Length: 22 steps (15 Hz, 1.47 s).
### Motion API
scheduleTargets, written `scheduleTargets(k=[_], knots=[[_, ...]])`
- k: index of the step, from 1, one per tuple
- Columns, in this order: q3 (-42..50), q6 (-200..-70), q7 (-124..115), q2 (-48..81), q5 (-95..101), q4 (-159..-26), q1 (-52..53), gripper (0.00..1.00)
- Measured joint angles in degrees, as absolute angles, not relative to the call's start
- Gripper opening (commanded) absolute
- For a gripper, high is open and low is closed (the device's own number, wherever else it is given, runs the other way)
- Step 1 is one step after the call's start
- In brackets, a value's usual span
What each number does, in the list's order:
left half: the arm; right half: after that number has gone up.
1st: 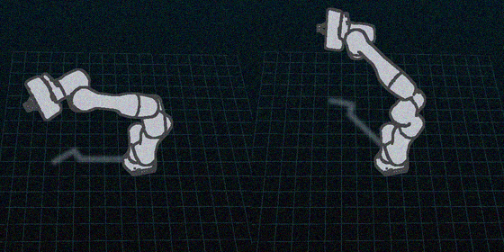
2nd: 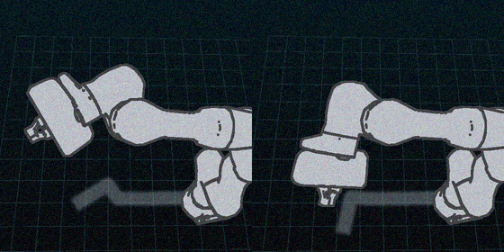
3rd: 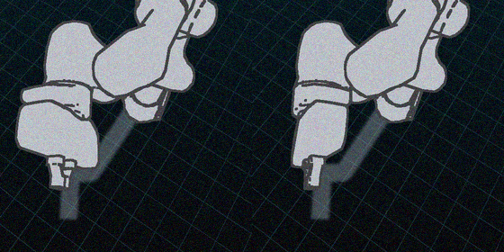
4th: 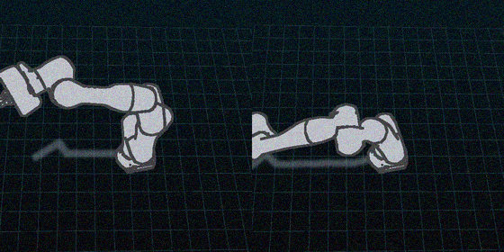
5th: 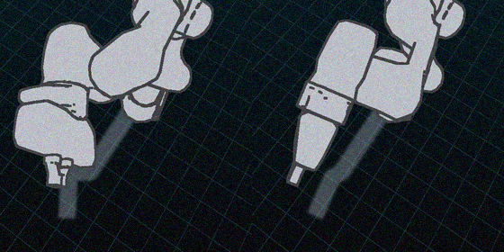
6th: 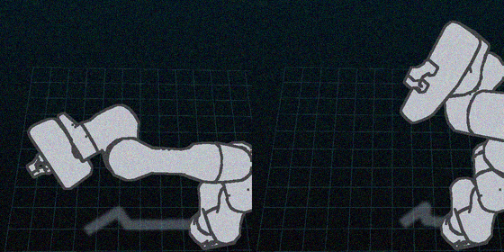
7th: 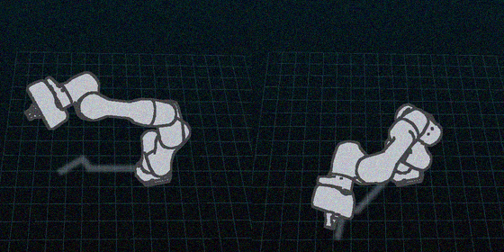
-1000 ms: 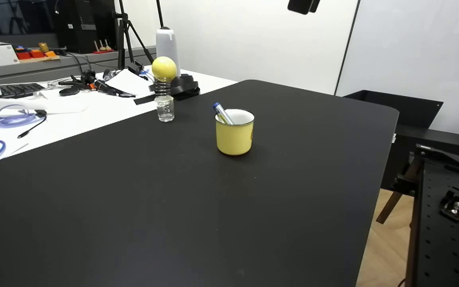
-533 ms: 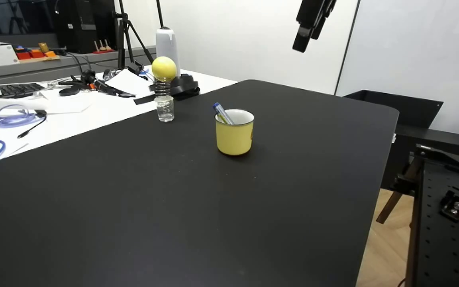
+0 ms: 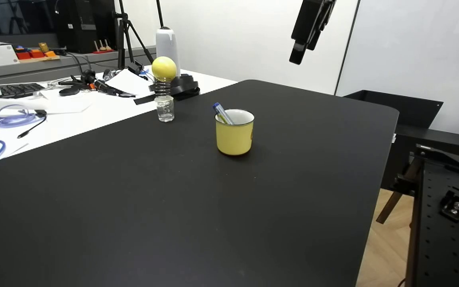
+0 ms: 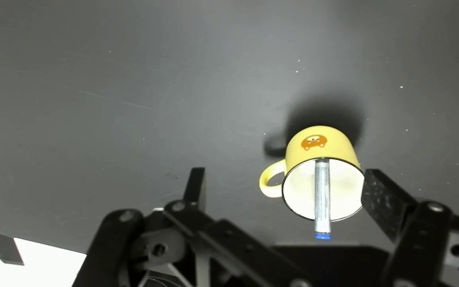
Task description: Remove the blue marker from the yellow mug
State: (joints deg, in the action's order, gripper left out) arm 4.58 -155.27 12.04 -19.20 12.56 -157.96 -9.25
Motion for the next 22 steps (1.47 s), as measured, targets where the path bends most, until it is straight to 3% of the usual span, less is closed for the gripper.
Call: scheduleTargets(k=[7, 17, 18, 19, 22], knots=[[2.9, -166.7, 0.5, -4.0, 11.2, -149.4, -8.9, 1.00], [-0.2, -167.4, 0.3, 18.1, -1.2, -132.3, -3.1, 1.00], [-0.2, -167.1, 0.3, 19.1, -1.1, -131.1, -2.9, 0.75], [-0.1, -166.8, 0.5, 20.0, -1.0, -130.1, -2.9, 0.75], [0.4, -165.5, 1.8, 21.6, -0.9, -128.1, -2.9, 0.53]])
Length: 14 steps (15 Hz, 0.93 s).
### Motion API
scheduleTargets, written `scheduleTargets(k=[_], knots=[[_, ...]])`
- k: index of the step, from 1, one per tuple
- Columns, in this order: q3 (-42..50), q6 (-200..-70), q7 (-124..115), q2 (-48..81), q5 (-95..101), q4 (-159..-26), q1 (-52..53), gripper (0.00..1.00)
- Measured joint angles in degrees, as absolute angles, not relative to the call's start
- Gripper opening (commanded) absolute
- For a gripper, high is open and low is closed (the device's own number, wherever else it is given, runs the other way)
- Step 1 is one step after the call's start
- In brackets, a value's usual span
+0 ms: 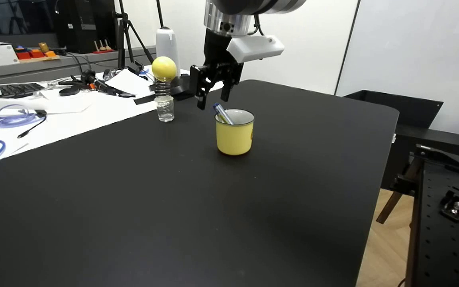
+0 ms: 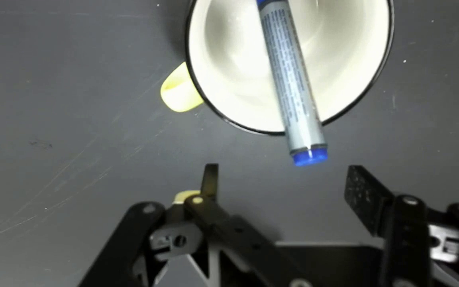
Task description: Remove the blue marker from the yellow mug
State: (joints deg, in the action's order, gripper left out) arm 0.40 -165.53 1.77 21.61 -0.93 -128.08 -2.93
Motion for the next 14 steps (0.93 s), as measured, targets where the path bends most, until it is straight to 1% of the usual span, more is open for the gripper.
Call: scheduleTargets(k=[3, 7, 8, 9, 14], knots=[[0.5, -163.1, 3.4, 22.0, -0.9, -127.2, -2.9, 0.31], [0.4, -158.6, 5.1, 21.9, 0.4, -126.7, -2.3, 0.05], [0.4, -157.6, 5.4, 21.8, 0.9, -126.5, -2.1, 0.01], [0.4, -156.8, 5.4, 21.7, 1.4, -126.3, -1.9, 0.06], [0.9, -154.5, 5.5, 20.5, 4.2, -126.1, -1.3, 0.06]])
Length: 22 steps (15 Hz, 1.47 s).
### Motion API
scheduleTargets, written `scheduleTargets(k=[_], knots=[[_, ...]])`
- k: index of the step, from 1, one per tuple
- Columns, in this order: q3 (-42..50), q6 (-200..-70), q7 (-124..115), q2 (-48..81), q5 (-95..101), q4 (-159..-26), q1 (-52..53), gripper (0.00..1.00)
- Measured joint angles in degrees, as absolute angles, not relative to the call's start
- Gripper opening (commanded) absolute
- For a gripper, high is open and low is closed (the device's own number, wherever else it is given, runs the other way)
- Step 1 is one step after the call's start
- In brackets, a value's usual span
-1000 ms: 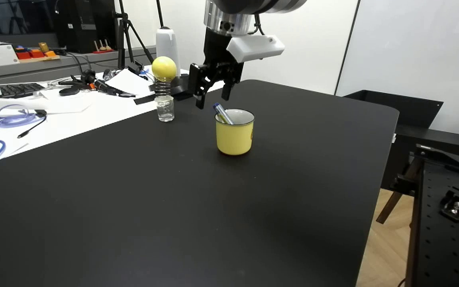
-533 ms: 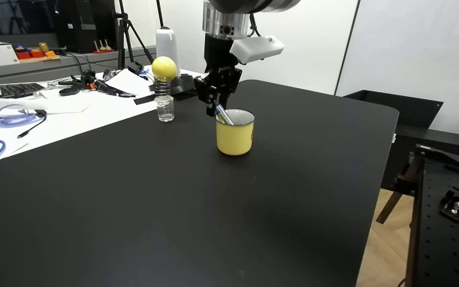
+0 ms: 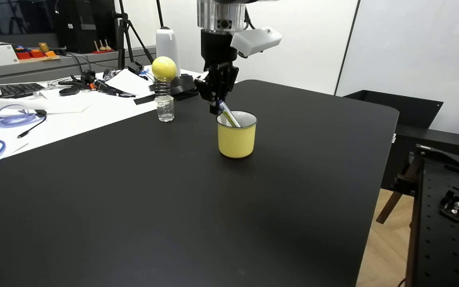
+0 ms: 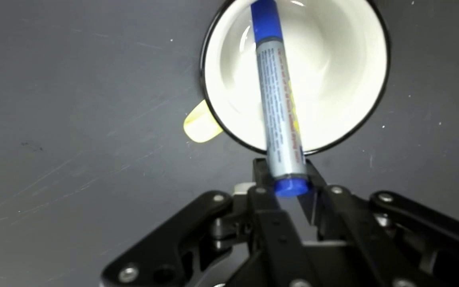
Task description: Remove the blue marker from the yellow mug
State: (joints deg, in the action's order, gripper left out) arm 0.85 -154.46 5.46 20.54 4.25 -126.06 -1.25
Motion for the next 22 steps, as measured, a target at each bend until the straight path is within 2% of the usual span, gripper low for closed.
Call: scheduleTargets(k=[16, 22], knots=[[4.0, -144.7, -3.4, 8.9, 14.6, -125.1, 1.0, 0.06], [7.0, -144.5, -6.7, 9.2, 15.8, -125.2, -1.5, 0.06]])
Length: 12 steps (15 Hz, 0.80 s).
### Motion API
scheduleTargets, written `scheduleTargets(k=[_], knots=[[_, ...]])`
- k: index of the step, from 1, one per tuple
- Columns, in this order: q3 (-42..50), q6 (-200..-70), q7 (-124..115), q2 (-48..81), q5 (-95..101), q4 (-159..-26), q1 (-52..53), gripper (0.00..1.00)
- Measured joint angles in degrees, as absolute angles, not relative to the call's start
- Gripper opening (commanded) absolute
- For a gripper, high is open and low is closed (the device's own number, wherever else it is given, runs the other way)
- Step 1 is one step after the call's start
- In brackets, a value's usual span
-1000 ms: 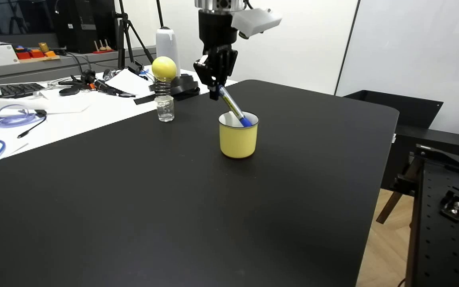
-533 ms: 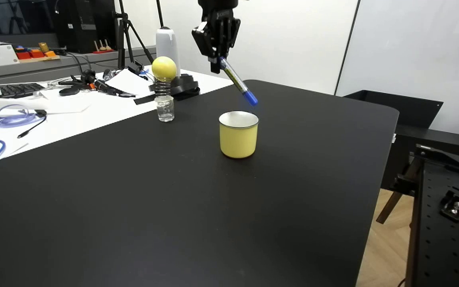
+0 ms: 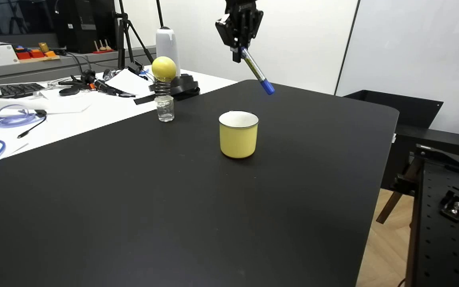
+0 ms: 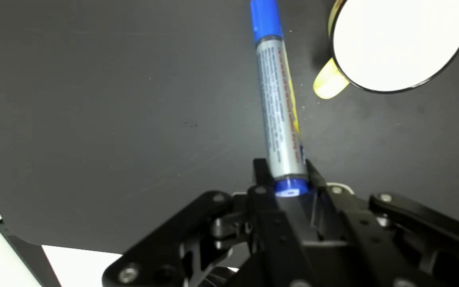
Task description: Remove the blue marker from the yellow mug
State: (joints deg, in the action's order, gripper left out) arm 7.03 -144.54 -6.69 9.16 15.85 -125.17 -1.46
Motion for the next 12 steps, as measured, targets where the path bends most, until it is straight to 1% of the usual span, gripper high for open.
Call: scheduleTargets(k=[7, 12], knots=[[8.8, -145.3, -7.2, 14.3, 13.5, -125.1, -4.3, 0.06], [8.2, -150.0, -6.6, 18.4, 7.2, -125.1, -4.4, 0.06]])
